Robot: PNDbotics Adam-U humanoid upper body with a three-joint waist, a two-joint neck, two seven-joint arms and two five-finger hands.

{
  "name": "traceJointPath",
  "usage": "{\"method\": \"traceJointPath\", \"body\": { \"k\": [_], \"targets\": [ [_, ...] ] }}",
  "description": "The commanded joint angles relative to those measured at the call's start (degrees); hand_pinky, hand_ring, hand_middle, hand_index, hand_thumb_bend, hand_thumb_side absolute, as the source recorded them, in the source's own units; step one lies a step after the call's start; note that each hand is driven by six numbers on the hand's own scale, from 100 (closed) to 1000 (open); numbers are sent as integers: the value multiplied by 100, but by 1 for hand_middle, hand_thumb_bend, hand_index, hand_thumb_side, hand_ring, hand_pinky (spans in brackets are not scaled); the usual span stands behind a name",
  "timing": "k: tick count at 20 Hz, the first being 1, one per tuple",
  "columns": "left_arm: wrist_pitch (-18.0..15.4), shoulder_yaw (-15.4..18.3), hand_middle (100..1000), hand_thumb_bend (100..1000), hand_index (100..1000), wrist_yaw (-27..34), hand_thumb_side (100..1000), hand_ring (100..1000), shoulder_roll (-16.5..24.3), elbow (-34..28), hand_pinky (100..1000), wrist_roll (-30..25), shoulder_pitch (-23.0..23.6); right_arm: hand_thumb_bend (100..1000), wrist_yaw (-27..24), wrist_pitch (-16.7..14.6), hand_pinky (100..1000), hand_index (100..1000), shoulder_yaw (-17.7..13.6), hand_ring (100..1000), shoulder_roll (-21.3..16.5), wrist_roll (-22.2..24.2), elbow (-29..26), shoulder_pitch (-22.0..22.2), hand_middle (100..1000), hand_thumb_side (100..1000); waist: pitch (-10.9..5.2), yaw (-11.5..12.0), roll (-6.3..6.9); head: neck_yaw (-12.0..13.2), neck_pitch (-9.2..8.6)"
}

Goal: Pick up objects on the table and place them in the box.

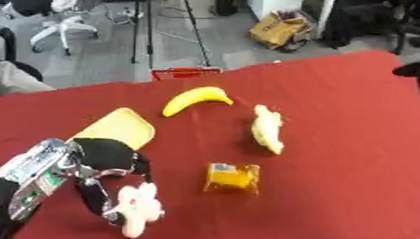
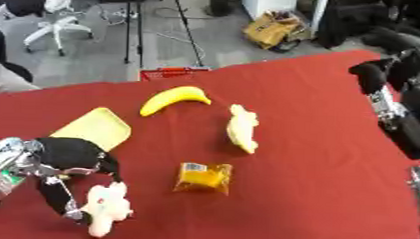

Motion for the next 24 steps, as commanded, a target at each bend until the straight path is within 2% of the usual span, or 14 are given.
{"method": "traceJointPath", "body": {
  "k": [1,5,6,9,13,16,20,24],
  "targets": [
    [-416,9,807,742,880,69,444,766,62,59,793,-615,-96,469,-1,-10,750,951,-27,667,-106,1,-70,-79,845,810,-131,0,-20,-17,-46],
    [-371,-10,820,768,889,326,437,775,99,89,801,-1108,-166,468,2,-8,750,951,-29,667,-111,-1,-71,-76,845,811,-136,-1,-20,-13,-40],
    [-361,-19,831,741,899,376,425,777,107,80,803,-1206,-180,468,2,-8,750,951,-28,667,-110,-1,-71,-75,845,811,-137,-1,-19,-16,-42],
    [-341,-58,826,741,896,501,419,770,113,92,798,-1357,-203,468,2,-9,750,951,-21,667,-108,6,-69,-77,845,812,-142,-2,-18,-21,-40],
    [-348,-87,813,735,885,519,412,755,117,106,786,-1293,-225,468,1,-9,750,951,-20,667,-108,8,-68,-79,845,812,-146,-3,-17,-26,-40],
    [-360,-117,820,668,891,538,416,751,113,178,783,-1237,-226,468,1,-11,750,951,-16,667,-108,12,-69,-80,845,813,-147,-4,-17,-26,-38],
    [-380,-153,802,628,874,536,434,735,121,253,760,-1058,-230,466,-4,-10,750,951,-16,667,-110,11,-70,-84,845,814,-149,-9,-18,-29,-39],
    [-412,-153,745,676,821,425,423,687,132,301,710,-683,-201,467,-3,-10,750,951,-15,667,-110,11,-69,-83,845,815,-148,-6,-17,-30,-39]
  ]
}}
